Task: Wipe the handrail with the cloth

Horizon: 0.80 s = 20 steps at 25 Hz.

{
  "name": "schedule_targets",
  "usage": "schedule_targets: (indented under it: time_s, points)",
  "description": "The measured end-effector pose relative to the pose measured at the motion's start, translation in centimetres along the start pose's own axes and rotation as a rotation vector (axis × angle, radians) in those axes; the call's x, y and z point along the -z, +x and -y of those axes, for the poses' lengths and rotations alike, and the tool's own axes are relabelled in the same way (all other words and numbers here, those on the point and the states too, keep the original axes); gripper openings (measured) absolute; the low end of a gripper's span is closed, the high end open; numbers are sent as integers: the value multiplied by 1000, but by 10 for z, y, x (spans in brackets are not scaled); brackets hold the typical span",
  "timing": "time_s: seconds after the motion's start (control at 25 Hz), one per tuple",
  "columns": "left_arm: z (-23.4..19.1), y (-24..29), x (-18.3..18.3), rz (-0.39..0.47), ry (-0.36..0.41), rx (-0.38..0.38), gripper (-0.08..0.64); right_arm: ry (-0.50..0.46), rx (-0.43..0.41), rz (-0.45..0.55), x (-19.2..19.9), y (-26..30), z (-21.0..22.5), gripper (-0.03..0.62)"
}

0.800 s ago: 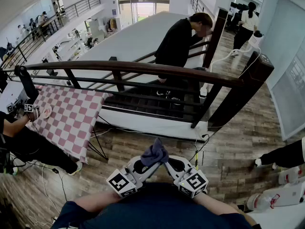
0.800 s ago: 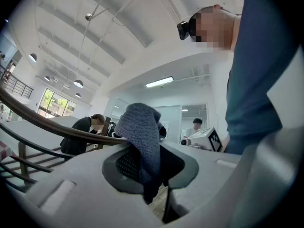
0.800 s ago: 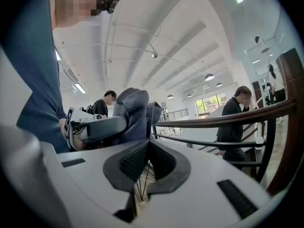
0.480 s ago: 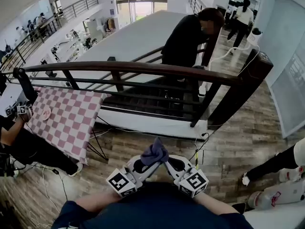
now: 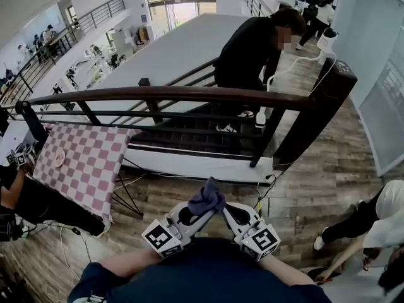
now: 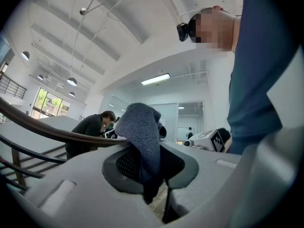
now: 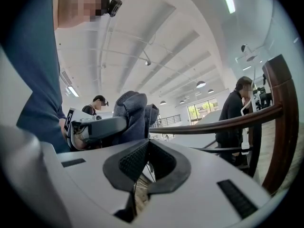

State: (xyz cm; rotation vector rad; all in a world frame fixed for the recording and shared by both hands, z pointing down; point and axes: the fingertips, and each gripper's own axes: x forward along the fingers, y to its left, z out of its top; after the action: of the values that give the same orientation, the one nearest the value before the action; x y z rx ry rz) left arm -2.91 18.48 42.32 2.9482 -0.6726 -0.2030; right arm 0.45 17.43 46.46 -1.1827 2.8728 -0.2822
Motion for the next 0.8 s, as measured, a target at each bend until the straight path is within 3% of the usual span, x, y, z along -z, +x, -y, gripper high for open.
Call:
schedule_targets:
  time_s: [0.28,0.4,0.6,0.8]
  points:
    - [18,54,26,-37,-15,4,64,33,-14,23,5,-33,46,11]
    - [15,69,32,-43,-21,-1,64,37,-19,-21,13,-36,61,11]
    - [-11,77,29,-42,-41,-9,64,47,-10,-25,9,-16,80,11]
    - [-68,82,29,-11,-64,6,64,21,27,-61,9,31,104,11]
